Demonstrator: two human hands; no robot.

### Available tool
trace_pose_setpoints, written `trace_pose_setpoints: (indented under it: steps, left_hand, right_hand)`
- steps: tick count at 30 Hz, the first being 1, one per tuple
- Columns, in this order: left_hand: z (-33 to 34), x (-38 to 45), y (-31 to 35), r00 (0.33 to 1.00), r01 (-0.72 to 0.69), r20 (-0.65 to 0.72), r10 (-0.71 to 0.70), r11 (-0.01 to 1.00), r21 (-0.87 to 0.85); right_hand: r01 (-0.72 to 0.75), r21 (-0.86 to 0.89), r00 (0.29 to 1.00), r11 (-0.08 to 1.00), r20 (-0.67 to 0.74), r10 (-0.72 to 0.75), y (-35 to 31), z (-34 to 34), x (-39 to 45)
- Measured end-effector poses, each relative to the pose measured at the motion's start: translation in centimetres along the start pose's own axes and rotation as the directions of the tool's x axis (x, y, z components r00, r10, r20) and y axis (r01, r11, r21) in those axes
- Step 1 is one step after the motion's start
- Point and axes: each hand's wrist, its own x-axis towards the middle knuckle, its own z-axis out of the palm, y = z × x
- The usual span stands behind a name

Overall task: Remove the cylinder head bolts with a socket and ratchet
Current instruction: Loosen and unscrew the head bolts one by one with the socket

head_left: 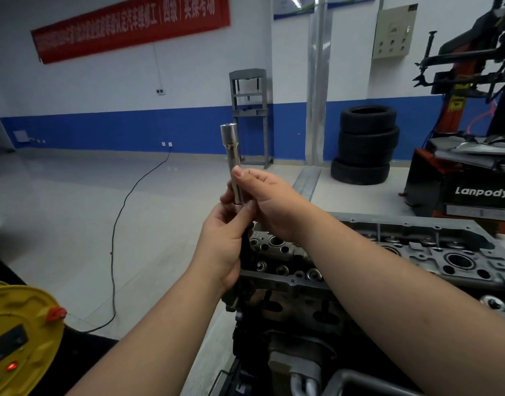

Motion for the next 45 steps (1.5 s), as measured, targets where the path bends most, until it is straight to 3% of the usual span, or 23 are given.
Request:
trace_pose_setpoints:
  steps: [6, 16, 22, 27, 31, 38, 45]
  left_hand:
    - [-0.49, 0.14, 0.15, 0.994, 0.082, 0.064, -0.084, 0.996, 0.026]
    - [-0.18, 0.14, 0.02, 1.0, 0.003, 0.014, -0.002, 0.999, -0.047]
    - [-0.72, 0.26, 0.14, 0.993, 0.098, 0.061, -0.097, 0.995, -0.016]
    - [-0.42, 0.28, -0.02, 0.996, 0.088, -0.031, -0.089, 0.995, -0.042]
    - [-0.41, 0.15, 0.05, 0.998, 0.06, -0.016, -0.062, 0.993, -0.099]
    - [-0.79, 0.31, -0.05, 0.993, 0.087, 0.084, -0.088, 0.996, 0.023]
    - [-0.47, 0.21, -0.07, 0.999, 0.045, 0.001, -0.045, 0.997, -0.056]
  right_hand:
    - [-0.048, -0.02, 0.999, 0.999, 0.005, 0.048, -0.28, -0.16, -0.18]
    - [0.008, 0.022, 1.0, 1.0, 0.018, -0.009, 0.02, 0.06, 0.07]
    - [-0.022, -0.015, 0.999, 1.0, 0.047, 0.023, -0.49, 0.07, -0.23]
    - [-0.038, 0.036, 0.999, 0.999, 0.024, 0.037, -0.52, 0.16, -0.21]
    - [0.019, 0.013, 1.0, 1.0, -0.009, -0.019, -0.15, 0.25, 0.03]
    - [-0.03, 0.032, 1.0, 0.999, 0.001, 0.03, -0.43, 0.02, -0.15]
    - [0.02, 0.025, 1.0, 0.999, 0.003, -0.02, -0.23, 0.31, 0.02]
